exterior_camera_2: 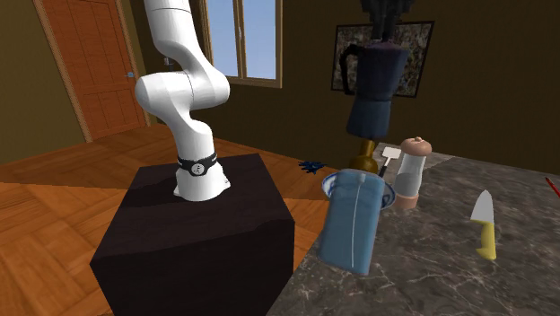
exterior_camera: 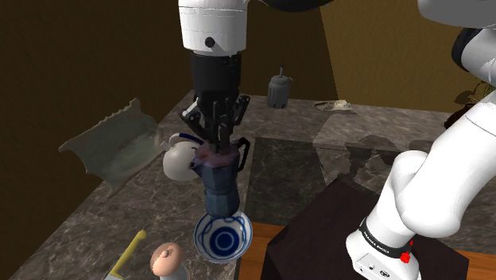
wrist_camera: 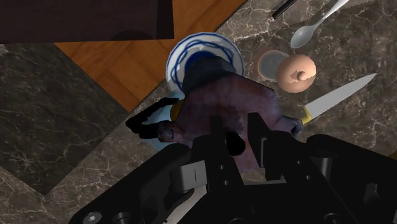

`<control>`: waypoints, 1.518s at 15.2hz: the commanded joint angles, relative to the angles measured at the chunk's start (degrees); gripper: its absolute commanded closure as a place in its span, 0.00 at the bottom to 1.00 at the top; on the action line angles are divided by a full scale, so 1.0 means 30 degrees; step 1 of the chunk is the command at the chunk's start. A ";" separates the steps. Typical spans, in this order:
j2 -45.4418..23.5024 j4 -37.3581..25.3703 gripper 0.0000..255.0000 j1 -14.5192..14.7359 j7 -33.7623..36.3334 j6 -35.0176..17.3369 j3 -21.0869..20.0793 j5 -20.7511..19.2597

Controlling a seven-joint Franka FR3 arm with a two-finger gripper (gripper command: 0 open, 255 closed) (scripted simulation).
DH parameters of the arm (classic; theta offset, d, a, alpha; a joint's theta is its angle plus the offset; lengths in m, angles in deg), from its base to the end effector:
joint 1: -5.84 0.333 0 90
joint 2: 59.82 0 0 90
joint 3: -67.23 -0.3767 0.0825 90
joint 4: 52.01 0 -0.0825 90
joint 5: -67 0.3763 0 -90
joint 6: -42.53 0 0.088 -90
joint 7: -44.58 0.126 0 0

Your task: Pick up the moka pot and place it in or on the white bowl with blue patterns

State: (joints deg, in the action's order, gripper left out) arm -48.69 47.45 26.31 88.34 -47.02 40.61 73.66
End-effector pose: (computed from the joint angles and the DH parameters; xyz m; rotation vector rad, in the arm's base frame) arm 0.2968 0.3794 0.6766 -3.1187 -0.0805 0.0316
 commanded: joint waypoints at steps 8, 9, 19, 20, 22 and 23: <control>0.0485 0.2734 1.00 0.0068 -0.0247 -0.2314 -0.0013 0.0228; 0.0516 0.3020 1.00 0.0077 -0.0267 -0.2571 -0.0022 0.0248; 0.0571 0.5635 1.00 0.0166 -0.0394 -0.5134 -0.0170 0.0369; 0.0551 0.5873 1.00 0.0174 -0.0399 -0.5390 -0.0190 0.0373; 0.0497 0.6336 1.00 0.0189 -0.0405 -0.5904 -0.0233 0.0377; 0.0464 0.6562 1.00 0.0196 -0.0406 -0.6162 -0.0256 0.0377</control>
State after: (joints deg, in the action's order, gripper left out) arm -47.17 66.54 26.88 87.10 -64.72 39.92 74.82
